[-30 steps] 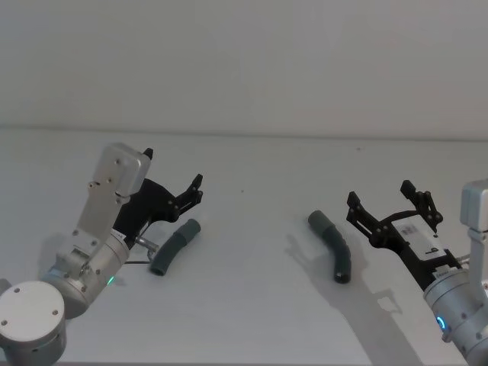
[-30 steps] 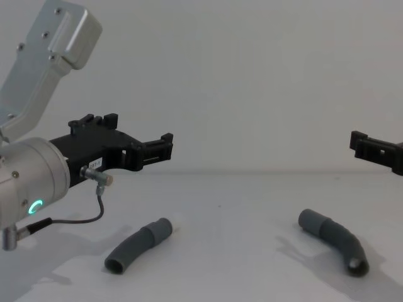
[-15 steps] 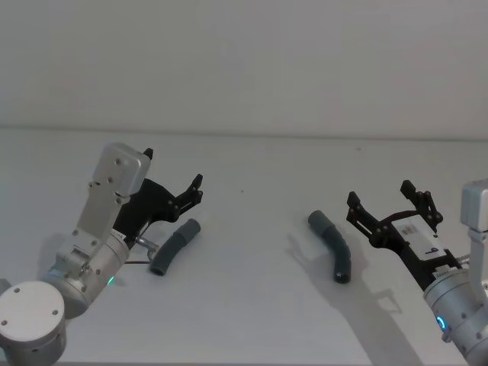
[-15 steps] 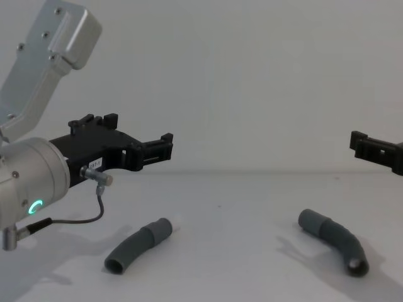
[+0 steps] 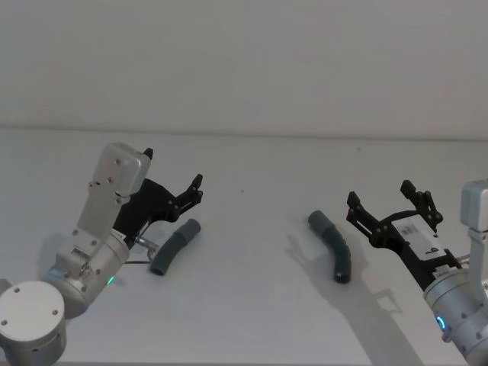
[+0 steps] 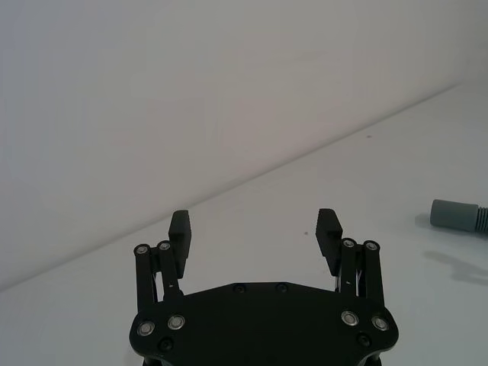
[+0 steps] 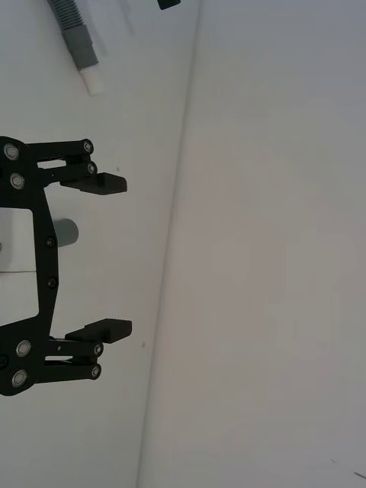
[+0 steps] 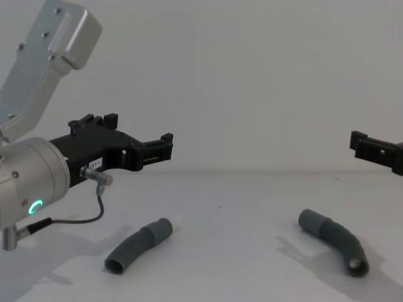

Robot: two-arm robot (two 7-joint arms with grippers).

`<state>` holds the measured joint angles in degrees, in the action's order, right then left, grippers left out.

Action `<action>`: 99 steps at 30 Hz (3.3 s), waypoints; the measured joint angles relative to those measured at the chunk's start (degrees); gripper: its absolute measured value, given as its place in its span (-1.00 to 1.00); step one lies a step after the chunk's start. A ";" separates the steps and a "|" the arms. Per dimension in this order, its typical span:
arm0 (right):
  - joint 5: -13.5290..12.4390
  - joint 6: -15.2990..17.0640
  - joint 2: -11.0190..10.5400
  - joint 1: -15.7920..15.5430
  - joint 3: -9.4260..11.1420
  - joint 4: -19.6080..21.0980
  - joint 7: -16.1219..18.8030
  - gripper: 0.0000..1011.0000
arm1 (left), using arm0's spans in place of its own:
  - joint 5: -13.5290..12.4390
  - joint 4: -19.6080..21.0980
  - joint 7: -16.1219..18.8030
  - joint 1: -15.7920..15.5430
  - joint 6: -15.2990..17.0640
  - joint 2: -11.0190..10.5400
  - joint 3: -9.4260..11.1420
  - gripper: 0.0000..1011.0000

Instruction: Use both hands to pick up one end of the pipe from the table, align the ends, and insert them.

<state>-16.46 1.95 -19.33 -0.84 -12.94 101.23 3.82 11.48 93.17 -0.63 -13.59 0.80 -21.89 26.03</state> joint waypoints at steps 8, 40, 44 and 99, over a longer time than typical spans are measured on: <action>0.00 0.00 0.00 0.00 0.00 0.00 0.00 0.98 | 0.07 0.14 -0.17 -0.08 0.61 0.08 -0.05 0.98; 0.00 0.00 0.00 0.00 0.00 0.00 0.00 0.98 | 6.76 4.47 -7.01 -2.08 24.55 -2.42 -2.06 0.98; 0.00 0.00 0.00 0.00 0.00 0.00 0.00 0.98 | 7.08 4.21 -8.50 -3.17 26.58 -3.24 -2.13 0.98; 0.00 0.00 0.00 0.00 0.00 0.00 0.00 0.98 | 7.17 -8.83 -17.94 -12.12 34.88 -0.37 0.35 0.98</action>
<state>-16.46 1.95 -19.34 -0.84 -12.94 101.23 3.83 18.66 84.34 -18.56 -25.71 35.67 -22.26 26.38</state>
